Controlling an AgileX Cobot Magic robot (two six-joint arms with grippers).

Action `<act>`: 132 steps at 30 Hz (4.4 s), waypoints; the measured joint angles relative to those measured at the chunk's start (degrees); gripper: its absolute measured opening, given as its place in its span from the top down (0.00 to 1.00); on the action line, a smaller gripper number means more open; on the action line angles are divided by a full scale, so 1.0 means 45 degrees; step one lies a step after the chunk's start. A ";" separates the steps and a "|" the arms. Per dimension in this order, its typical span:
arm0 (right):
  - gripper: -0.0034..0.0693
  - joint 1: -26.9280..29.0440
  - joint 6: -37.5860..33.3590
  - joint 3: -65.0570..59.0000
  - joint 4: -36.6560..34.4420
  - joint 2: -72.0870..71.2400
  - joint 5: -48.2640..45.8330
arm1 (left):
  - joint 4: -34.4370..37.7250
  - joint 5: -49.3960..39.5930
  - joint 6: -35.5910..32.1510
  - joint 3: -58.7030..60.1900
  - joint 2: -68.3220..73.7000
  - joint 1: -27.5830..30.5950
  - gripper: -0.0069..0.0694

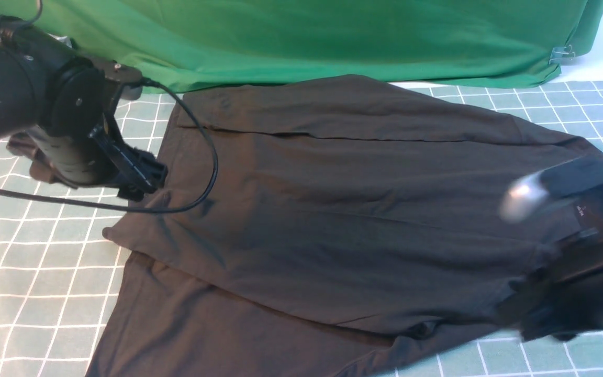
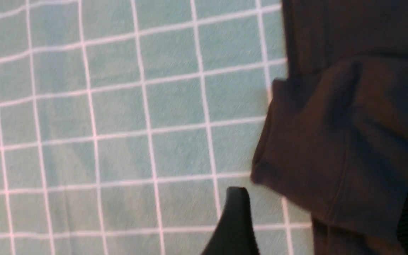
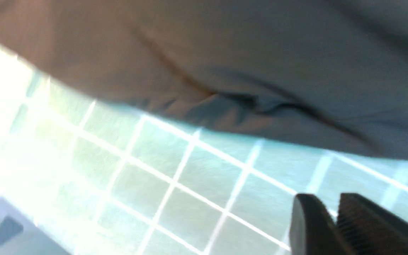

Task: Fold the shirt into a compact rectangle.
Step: 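Grab the top left corner of the dark shirt with the left gripper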

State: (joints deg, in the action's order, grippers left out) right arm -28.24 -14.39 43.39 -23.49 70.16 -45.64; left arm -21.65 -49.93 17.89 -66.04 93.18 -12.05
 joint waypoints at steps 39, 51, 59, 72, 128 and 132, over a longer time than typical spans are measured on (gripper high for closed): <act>0.90 -0.1592 0.0380 -0.0012 0.0661 0.5180 0.4859 | 0.3929 -0.1429 -0.2115 -0.0004 -0.3806 0.0000 0.90; 0.90 -0.1592 0.2006 -0.1508 0.0661 0.2489 0.3500 | 0.3943 -0.1639 -0.2125 -0.0004 -0.3806 0.0000 0.90; 0.85 -0.1592 0.2924 -0.2251 0.0602 0.2266 0.3057 | 0.4090 -0.1639 -0.2125 -0.0004 -0.3806 0.0000 0.90; 0.56 -0.1592 0.3754 -0.2011 0.2830 0.1234 0.1305 | 0.4118 -0.1639 -0.2036 -0.0004 -0.3806 0.0000 0.89; 0.93 0.4610 0.2925 0.0894 0.4625 0.3898 0.0745 | 0.7255 0.1983 -0.1335 -0.7216 0.6155 0.2283 0.88; 0.93 0.4610 0.2925 0.0894 0.4601 0.2508 0.0767 | 0.7456 0.2665 -0.1335 -0.7854 0.6736 0.2283 0.83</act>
State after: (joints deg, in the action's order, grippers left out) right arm -7.49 -1.23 47.42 -2.78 81.45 -42.19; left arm 11.90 -37.94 11.88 -101.38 123.48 -1.78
